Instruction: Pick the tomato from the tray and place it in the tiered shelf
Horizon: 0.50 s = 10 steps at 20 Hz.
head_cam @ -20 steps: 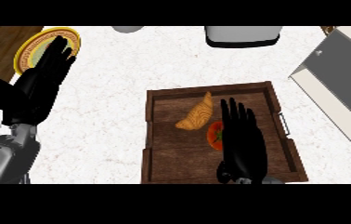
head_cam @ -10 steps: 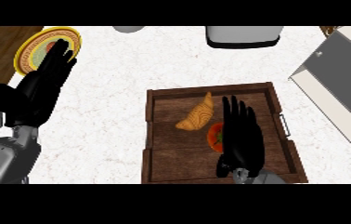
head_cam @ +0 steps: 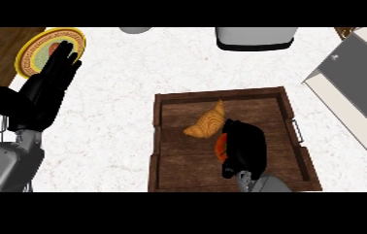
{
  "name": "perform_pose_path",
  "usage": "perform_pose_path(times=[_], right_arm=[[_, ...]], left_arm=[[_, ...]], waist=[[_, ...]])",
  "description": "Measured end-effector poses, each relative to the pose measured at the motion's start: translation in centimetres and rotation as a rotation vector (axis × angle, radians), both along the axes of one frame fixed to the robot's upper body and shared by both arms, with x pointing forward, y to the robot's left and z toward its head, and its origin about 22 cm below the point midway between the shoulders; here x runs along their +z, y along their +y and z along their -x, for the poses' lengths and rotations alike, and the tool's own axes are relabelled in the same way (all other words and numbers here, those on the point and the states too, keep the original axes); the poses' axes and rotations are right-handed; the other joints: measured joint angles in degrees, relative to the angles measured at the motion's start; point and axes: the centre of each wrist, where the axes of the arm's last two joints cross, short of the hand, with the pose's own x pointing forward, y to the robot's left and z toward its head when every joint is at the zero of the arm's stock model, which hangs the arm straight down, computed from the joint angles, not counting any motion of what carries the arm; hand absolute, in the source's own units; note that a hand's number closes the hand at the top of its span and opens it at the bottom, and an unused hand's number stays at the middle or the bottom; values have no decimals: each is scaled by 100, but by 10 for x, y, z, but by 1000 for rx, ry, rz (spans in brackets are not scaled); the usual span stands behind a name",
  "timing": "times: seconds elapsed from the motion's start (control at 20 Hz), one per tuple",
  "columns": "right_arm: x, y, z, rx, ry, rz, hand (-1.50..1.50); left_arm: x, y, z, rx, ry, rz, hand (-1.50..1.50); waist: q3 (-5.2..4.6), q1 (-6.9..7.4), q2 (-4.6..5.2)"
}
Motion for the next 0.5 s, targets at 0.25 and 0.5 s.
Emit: perform_pose_path(times=[0.25, 0.5], right_arm=[[-2, 6, -4, 30, -49, 38, 150], [-5, 12, 21, 162, -56, 24, 150]], left_arm=[[-2, 0, -3, 6, 4, 3, 0], [-7, 1, 0, 9, 17, 1, 0]], waist=[[-9, 5, -14], [-32, -47, -34]])
